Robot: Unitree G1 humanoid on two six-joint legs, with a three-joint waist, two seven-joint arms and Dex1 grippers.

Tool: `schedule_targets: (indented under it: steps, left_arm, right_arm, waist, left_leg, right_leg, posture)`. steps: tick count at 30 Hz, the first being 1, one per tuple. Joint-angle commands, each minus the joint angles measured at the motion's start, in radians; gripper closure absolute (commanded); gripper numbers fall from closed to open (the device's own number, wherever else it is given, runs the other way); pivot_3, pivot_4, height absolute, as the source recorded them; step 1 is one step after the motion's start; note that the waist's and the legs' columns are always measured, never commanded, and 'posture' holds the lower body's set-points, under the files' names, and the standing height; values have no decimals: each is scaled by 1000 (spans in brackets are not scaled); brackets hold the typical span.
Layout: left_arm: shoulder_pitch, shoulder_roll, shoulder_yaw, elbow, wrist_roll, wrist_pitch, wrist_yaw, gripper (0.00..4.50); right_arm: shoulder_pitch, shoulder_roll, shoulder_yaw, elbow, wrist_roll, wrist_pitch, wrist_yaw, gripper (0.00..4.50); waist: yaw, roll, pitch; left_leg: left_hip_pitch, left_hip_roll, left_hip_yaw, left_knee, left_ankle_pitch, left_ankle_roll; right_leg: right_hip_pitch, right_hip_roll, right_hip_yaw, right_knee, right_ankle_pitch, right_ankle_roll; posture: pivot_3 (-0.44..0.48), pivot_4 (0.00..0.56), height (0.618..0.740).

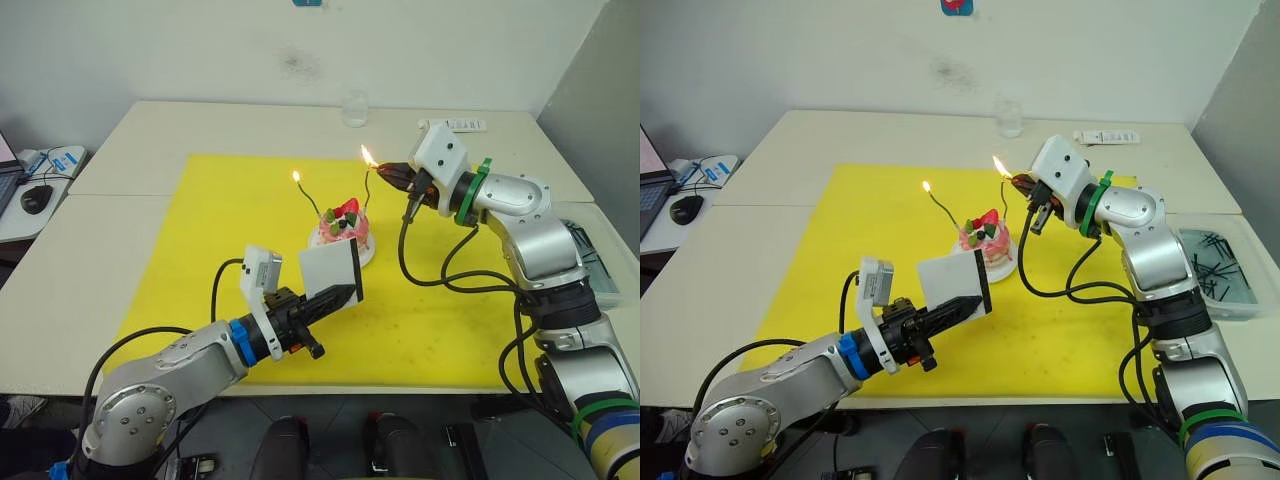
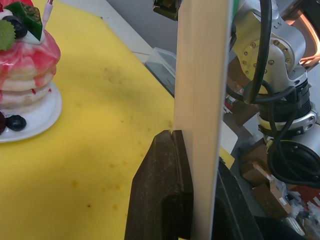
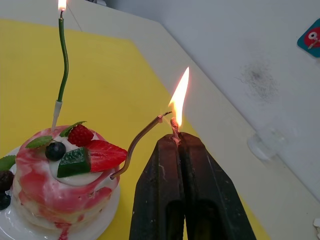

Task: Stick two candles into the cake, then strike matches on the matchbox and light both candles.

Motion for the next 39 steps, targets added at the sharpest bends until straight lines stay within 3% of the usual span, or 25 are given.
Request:
schedule_targets:
  steps: [1,22,32,39]
  left_arm:
    - [-8,-6,-7,-28,-15,-17,-5,4500]
    - [-9,-6,-15,-26,-12,-22,-8,4500]
    - [-20,-11,-26,-7,2,-20,-38,4500]
    - [-28,-25,-36,4,10,-21,-51,4500]
  right_arm:
    - [3,-10,-14,-28,-4,-16,-4,4469]
    - [74,-88,-59,-65,1,11,-10,4469]
    - [285,-269,-219,-167,14,109,-25,4469]
    - [373,-296,-357,-165,-17,265,-183,4469]
  waist:
    - [0,0,0]
    - [0,0,0]
    - [4,0,0]
    - [1,0,0]
  left_leg:
    - [0,0,0,0,0,0]
    - [0,0,0,0,0,0]
    - [0,-1,1,0,0,0]
    - [0,0,0,0,0,0]
  right_leg:
    - [0,0,0,0,0,0]
    - [0,0,0,0,0,0]
    - [0,0,1,-1,0,0]
    - [0,0,0,0,0,0]
  posture:
    - [0,150,740]
    - [0,150,740]
    - [0,150,740]
    - [0,150,740]
